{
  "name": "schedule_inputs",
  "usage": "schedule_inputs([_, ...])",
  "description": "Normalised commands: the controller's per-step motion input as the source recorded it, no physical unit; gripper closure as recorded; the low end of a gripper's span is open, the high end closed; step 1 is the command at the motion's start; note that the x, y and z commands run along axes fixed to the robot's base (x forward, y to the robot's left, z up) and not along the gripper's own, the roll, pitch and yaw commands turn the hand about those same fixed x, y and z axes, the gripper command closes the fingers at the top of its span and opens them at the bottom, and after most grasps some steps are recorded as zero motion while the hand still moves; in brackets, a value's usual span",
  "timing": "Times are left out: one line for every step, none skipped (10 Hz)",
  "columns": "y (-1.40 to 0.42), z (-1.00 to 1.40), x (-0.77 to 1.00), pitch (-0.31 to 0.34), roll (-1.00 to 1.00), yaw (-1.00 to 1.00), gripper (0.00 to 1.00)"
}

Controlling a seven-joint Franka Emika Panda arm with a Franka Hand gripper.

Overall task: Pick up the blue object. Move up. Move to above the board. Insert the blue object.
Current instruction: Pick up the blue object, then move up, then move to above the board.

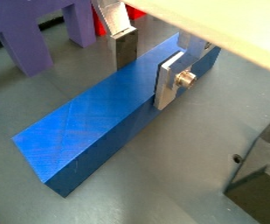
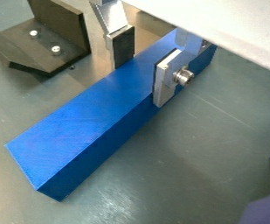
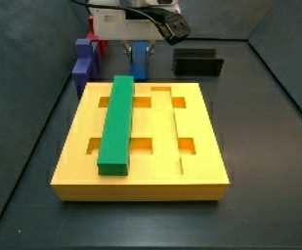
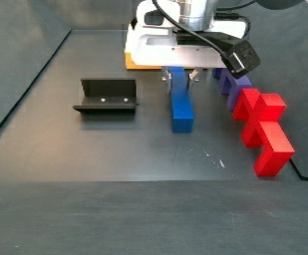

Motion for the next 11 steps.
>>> schedule_inputs([0.00,0.00,0.00,0.000,0.00,0.00,1.00])
schedule_inputs([0.00,0.00,0.00,0.000,0.00,0.00,1.00])
schedule_inputs([0.00,0.00,0.00,0.000,0.00,0.00,1.00])
schedule_inputs([0.00,0.00,0.00,0.000,0.00,0.00,1.00])
schedule_inputs([0.00,0.00,0.00,0.000,0.00,0.00,1.00])
schedule_inputs([0.00,0.00,0.00,0.000,0.00,0.00,1.00])
schedule_inputs([0.00,0.83,0.00,0.000,0.00,0.00,1.00])
schedule_inputs([0.01,0.83,0.01,-0.003,0.00,0.04,1.00])
schedule_inputs([0.00,0.61,-0.02,0.029,0.00,0.04,1.00])
schedule_inputs([0.00,0.40,-0.02,0.017,0.01,0.03,1.00])
schedule_inputs([0.00,1.40,0.00,0.000,0.00,0.00,1.00])
